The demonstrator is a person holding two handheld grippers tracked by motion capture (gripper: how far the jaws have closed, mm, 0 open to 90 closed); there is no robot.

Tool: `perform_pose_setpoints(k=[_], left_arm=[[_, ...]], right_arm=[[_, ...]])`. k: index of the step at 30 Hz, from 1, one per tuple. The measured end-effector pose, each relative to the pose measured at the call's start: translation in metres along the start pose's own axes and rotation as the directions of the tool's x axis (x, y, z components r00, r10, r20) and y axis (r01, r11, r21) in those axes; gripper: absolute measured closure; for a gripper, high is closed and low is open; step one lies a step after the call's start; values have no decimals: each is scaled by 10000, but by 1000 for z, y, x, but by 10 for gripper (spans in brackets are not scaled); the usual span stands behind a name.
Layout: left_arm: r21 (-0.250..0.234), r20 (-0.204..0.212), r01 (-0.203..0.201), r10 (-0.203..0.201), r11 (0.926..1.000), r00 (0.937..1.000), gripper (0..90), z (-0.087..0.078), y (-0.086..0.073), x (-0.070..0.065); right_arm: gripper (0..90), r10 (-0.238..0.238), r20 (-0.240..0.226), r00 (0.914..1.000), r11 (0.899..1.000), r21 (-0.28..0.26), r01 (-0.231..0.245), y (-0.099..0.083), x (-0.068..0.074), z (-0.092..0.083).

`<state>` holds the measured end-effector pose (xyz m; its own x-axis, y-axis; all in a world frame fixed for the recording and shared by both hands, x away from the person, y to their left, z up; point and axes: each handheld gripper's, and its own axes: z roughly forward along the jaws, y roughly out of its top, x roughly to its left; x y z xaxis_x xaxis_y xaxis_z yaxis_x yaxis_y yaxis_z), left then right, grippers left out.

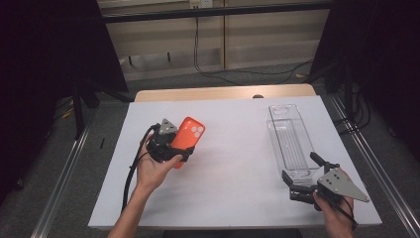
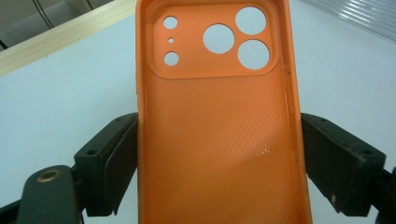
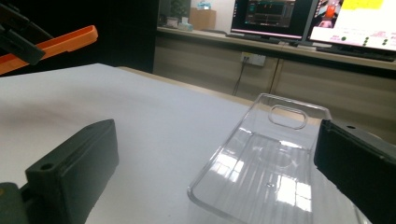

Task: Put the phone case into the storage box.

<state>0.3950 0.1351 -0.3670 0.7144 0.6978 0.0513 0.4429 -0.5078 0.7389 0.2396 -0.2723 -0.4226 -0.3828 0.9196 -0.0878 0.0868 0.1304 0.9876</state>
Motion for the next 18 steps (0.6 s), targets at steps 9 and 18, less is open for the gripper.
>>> perform_pose_setpoints(k=[9,18], left_arm=[[32,170,-242,241,9997,9996,161,3,3,-12],[28,274,-518,518,9987,9983,161,2,6,-21]], right_arm=[[0,85,-726,9973,9984,560,-44,8,5,19],[0,-136,-1001,9949,9975,680,205,25,14,37]])
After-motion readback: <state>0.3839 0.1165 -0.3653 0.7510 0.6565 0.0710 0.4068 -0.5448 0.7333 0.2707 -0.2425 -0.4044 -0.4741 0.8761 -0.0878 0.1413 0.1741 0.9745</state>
